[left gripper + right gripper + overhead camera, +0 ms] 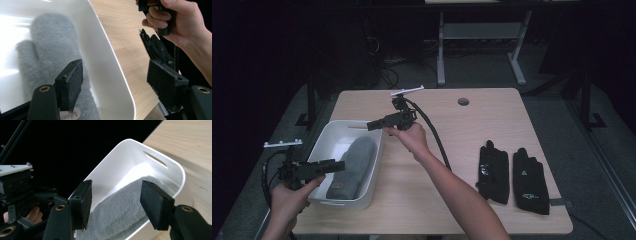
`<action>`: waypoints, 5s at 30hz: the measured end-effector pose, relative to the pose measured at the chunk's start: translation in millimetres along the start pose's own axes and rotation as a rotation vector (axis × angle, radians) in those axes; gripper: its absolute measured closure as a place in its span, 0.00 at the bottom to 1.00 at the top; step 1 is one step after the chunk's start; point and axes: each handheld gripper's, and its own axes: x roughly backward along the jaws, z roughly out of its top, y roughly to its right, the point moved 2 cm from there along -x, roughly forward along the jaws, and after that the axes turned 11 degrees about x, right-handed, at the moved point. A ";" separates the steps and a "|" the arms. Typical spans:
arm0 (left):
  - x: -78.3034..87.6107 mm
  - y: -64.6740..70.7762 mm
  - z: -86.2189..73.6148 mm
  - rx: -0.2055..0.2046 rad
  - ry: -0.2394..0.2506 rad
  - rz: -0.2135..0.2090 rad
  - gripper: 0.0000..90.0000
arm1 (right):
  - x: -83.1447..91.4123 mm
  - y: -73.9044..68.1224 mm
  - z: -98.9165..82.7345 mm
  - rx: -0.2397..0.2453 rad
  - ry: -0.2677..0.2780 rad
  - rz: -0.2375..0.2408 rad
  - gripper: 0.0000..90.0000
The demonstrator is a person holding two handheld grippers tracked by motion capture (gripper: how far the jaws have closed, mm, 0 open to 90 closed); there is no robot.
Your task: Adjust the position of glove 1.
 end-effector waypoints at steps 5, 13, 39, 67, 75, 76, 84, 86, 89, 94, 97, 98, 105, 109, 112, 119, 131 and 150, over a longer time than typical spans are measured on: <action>-6.6 7.2 0.7 -0.009 -0.005 -0.001 0.32 | 9.4 -0.8 -0.6 0.008 0.005 0.001 0.46; -17.1 18.8 2.2 -0.028 -0.013 -0.008 0.32 | 28.2 1.5 -3.9 0.007 0.028 0.000 0.46; -62.3 60.2 2.6 -0.094 -0.081 -0.051 0.31 | 104.1 14.3 -23.2 -0.021 0.085 -0.062 0.45; -123.8 105.8 -8.2 -0.171 -0.176 -0.127 0.29 | 187.0 32.2 -68.6 -0.076 0.144 -0.149 0.45; -139.4 116.0 -15.1 -0.190 -0.197 -0.143 0.29 | 205.5 35.7 -82.2 -0.092 0.159 -0.163 0.45; -141.1 117.0 -15.7 -0.190 -0.204 -0.146 0.29 | 208.1 36.5 -84.3 -0.092 0.160 -0.169 0.45; -155.9 126.2 -19.1 -0.202 -0.223 -0.168 0.29 | 232.3 43.4 -100.9 -0.120 0.184 -0.195 0.45; -159.6 128.9 -20.1 -0.203 -0.225 -0.173 0.29 | 237.0 44.5 -104.2 -0.124 0.185 -0.200 0.45; -165.4 132.9 -22.4 -0.197 -0.230 -0.181 0.29 | 244.5 46.8 -109.7 -0.130 0.192 -0.211 0.45; -174.6 138.1 -25.7 -0.204 -0.245 -0.191 0.29 | 257.2 50.5 -119.3 -0.141 0.204 -0.235 0.45; -179.9 140.5 -26.6 -0.216 -0.253 -0.198 0.29 | 264.6 53.6 -125.2 -0.155 0.215 -0.242 0.45; -181.9 141.6 -27.3 -0.211 -0.255 -0.200 0.29 | 267.2 54.5 -127.2 -0.155 0.219 -0.246 0.45; -195.0 147.7 -31.6 -0.220 -0.275 -0.212 0.29 | 284.2 59.0 -141.8 -0.174 0.232 -0.267 0.45; -202.9 149.9 -34.6 -0.225 -0.285 -0.212 0.29 | 292.6 61.6 -150.9 -0.178 0.232 -0.275 0.45; -209.0 152.6 -37.5 -0.231 -0.293 -0.210 0.29 | 298.1 63.8 -158.0 -0.185 0.232 -0.288 0.44; -222.6 158.2 -43.5 -0.244 -0.302 -0.216 0.29 | 311.7 68.1 -176.2 -0.201 0.228 -0.315 0.43; -244.4 167.4 -56.7 -0.276 -0.307 -0.215 0.29 | 333.4 70.1 -203.6 -0.202 0.205 -0.389 0.42; -269.2 173.1 -77.8 -0.317 -0.318 -0.192 0.29 | 348.0 66.5 -249.7 -0.149 0.092 -0.575 0.43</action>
